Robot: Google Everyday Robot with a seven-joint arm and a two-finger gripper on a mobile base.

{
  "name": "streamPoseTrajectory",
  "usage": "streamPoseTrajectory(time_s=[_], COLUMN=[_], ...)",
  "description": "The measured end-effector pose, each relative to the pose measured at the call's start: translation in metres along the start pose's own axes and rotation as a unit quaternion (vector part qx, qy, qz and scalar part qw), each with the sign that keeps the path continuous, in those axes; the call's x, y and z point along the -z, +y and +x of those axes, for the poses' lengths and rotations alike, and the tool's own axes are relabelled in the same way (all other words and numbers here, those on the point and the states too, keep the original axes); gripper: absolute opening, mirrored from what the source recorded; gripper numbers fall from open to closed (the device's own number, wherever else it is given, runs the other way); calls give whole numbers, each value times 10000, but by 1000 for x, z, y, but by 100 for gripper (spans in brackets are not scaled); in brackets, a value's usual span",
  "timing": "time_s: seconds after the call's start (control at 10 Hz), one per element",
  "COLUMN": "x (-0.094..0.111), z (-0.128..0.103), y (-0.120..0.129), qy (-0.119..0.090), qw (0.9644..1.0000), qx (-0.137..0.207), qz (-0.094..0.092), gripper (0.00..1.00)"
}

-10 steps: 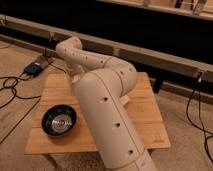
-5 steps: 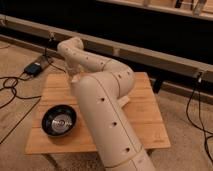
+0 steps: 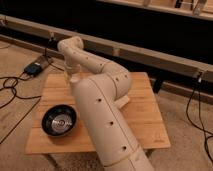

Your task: Place the ceramic cup over the eraser

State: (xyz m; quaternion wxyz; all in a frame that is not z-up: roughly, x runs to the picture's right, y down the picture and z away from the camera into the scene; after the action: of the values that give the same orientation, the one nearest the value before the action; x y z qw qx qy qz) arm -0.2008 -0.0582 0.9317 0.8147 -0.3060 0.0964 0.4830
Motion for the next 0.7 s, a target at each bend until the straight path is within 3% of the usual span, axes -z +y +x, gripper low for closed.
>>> streamPoseTrajectory(time_s=[0.2,0.3,0.7], x=[-2,-5,-9], z=[-3,-2,2], y=[1,0,-7], qy=[8,33,130], qw=[10000,10000,9999], qx=[45,47,-6], qz=[-30,-40,19], gripper=[55,43,6])
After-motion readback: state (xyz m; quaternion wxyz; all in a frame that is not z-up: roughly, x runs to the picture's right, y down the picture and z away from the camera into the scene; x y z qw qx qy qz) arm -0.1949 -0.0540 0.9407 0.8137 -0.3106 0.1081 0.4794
